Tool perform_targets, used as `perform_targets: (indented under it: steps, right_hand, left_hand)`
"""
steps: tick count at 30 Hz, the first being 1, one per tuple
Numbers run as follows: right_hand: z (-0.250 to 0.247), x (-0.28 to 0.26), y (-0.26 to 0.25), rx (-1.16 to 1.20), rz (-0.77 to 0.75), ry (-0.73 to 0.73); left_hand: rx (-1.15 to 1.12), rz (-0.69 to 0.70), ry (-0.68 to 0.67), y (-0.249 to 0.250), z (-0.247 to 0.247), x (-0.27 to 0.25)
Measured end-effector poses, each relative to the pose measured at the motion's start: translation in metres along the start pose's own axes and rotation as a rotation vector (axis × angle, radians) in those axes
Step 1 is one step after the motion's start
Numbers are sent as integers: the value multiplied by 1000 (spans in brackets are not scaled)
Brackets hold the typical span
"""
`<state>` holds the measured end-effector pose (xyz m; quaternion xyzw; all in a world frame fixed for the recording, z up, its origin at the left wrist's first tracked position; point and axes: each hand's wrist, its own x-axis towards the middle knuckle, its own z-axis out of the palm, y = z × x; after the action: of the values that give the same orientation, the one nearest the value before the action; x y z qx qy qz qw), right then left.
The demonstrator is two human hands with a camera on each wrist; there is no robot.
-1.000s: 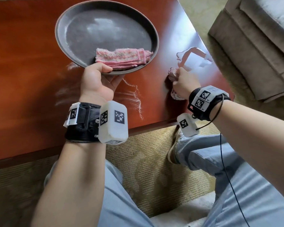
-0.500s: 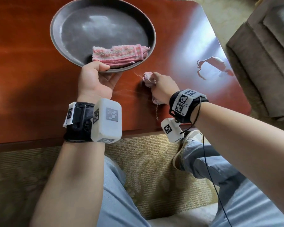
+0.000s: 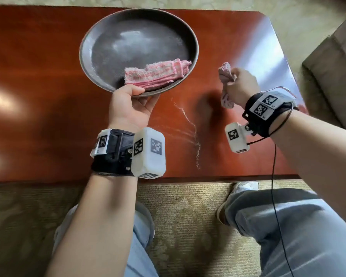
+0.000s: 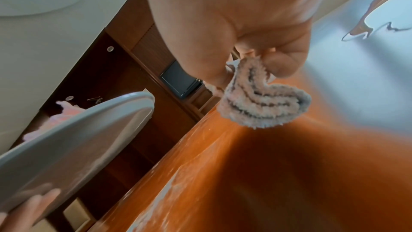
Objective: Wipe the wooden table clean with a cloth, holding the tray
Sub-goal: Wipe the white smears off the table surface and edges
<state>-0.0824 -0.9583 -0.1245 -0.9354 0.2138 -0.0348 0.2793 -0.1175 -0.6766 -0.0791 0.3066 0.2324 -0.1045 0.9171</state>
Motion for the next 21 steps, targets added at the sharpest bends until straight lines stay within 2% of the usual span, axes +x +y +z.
perform_targets:
  steps: [9,14,21]
  right_hand:
    - [8,44,18,-285,43,-85]
    - [25,42,8,-250,37,-217]
    - [45,43,0,-167,38,-220]
  left_hand:
    - [-2,5,7,0,11,23]
    - [4,28,9,11,4,31]
    - [5,42,22,29,-9,39]
